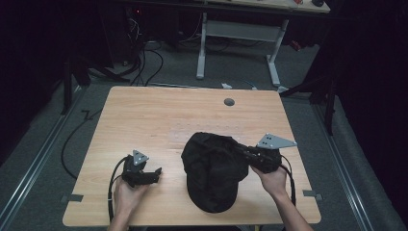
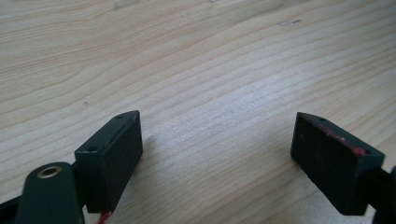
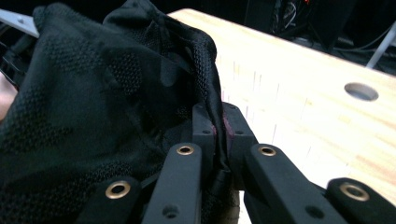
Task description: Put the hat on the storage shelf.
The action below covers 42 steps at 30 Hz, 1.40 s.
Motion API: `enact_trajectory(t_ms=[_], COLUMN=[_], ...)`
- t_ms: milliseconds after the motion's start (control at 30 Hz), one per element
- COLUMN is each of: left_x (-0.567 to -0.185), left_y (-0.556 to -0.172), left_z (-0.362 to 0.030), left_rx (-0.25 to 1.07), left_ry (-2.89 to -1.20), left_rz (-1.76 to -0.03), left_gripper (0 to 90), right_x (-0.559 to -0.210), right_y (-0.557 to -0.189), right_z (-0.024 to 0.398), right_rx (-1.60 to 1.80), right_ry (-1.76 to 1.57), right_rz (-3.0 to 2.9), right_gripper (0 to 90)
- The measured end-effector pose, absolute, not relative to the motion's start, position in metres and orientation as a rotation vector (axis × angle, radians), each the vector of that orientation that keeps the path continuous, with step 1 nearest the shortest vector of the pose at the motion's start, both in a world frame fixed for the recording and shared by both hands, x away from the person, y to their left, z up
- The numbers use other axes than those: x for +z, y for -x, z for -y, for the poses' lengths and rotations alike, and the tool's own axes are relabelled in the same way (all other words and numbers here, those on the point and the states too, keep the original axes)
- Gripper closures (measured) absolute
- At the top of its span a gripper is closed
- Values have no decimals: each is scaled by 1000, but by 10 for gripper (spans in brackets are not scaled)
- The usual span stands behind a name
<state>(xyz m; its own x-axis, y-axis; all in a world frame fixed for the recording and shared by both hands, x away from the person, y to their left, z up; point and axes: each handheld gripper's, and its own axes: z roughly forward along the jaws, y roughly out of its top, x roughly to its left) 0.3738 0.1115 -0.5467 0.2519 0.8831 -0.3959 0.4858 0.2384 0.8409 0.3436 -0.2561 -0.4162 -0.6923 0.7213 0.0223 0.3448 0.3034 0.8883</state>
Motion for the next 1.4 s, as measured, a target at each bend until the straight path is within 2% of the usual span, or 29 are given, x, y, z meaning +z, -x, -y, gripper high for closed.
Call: enact_trajectory(t_ms=[333,633,1400], left_x=[-532,-495,-456], left_y=[-367,-352,-348], left_z=[-103,-88,-56], left_rx=[293,136,-68], left_ry=[-1391,-1375,-1439], left_rz=[-1332,-1152,-927], left_gripper=[163,153,133], right_x=[-393,-379,-361], right_y=[-345,-348,-351], right_z=[252,244,234], right_rx=[1401,1424,1548], right_ry=[-860,-779,-627], right_rz=[-2169,-2169,-2194], right_gripper=[863,863,864])
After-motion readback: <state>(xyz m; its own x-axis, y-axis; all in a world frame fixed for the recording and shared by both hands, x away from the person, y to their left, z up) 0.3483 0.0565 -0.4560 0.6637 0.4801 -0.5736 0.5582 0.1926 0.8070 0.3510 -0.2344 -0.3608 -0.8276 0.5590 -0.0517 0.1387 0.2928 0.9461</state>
